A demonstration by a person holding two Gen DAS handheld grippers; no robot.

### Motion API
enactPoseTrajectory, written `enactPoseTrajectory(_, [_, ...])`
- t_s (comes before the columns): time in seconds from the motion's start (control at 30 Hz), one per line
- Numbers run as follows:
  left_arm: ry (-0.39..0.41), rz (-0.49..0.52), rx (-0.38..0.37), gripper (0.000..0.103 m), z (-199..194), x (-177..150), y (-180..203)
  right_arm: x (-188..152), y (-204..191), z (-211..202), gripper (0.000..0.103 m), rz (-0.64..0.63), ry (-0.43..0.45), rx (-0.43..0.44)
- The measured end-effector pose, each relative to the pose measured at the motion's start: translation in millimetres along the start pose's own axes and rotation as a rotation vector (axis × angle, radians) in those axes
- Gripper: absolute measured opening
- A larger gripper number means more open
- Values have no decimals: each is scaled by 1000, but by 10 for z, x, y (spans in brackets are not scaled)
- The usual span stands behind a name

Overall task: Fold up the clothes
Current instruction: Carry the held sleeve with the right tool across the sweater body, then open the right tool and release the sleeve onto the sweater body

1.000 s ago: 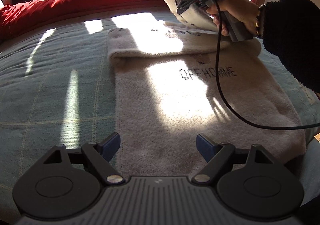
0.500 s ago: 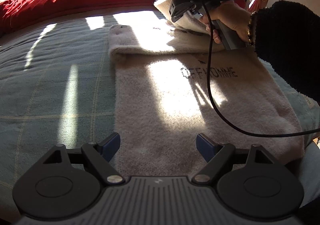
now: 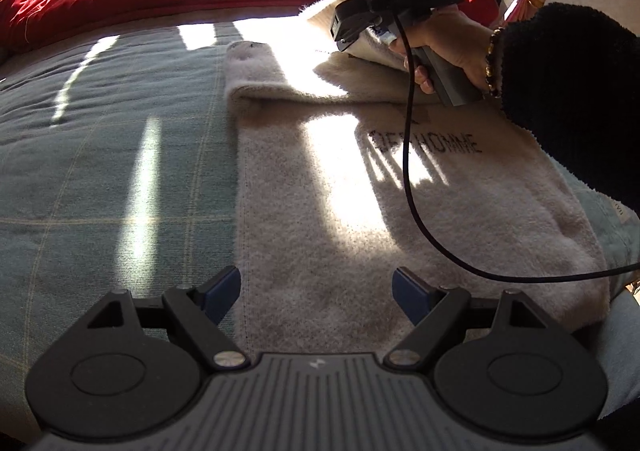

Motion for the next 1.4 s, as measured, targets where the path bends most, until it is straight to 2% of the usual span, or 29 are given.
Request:
enactPoseTrajectory(0.2, [-4, -10, -1, 83, 7, -13, -21, -75, -60, 83, 15, -17, -33, 9])
enactPoseTrajectory(0.4, [-8, -11, 1, 83, 0, -16, -31, -151, -111, 123, 27, -19, -64, 14])
enactPoseTrajectory(0.47, [-5, -12, 3, 83, -14, -7, -31, -165, -126, 117, 41, -20, -77, 20])
enactPoseTrajectory(0.5, [-4, -13, 4, 83, -21, -3, -32, -172, -129, 108, 44, -18, -83, 24])
enactPoseTrajectory(0.53, [-2, -13, 6, 83, -27, 1, -32, -177, -129, 94, 52, -14, -88, 30])
enactPoseTrajectory(0.6, [2, -14, 7, 83, -43, 10, -29, -189, -123, 47, 60, 1, -94, 54])
enactPoseTrajectory(0.67, [7, -11, 8, 83, -69, 17, -10, -200, -110, -10, 63, 14, -98, 77])
enactPoseTrajectory(0.77, [16, -5, 13, 83, -111, 25, 33, -210, -71, -130, 64, 25, -103, 103])
enactPoseTrajectory(1.03, [46, 8, 10, 83, -228, 42, 150, -52, 173, -617, 63, 183, -28, 281])
enactPoseTrajectory(1.1, [48, 9, 9, 85, -231, 49, 170, -64, 315, -596, 63, 218, -30, 250])
enactPoseTrajectory(1.17, [47, 11, 8, 85, -224, 61, 188, -93, 464, -547, 56, 249, -40, 207])
enactPoseTrajectory(1.27, [40, 14, 11, 85, -193, 68, 208, -262, 611, -379, 54, 276, -85, 158])
enactPoseTrajectory(1.37, [24, 17, 23, 85, -137, 83, 239, -532, 631, -169, 55, 278, -175, 159])
enactPoseTrajectory(1.4, [20, 18, 27, 85, -119, 93, 254, -572, 655, -172, 55, 280, -181, 169])
Point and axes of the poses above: each gripper's, at about its wrist camera, not at the fingertips, and z roughly the way its jaws point, y to its right, x to its top, the point moved 8 cm from there along z, roughly the way its jaws point, and after that the axes turned 1 degree about -x, right-handed, at the moved point
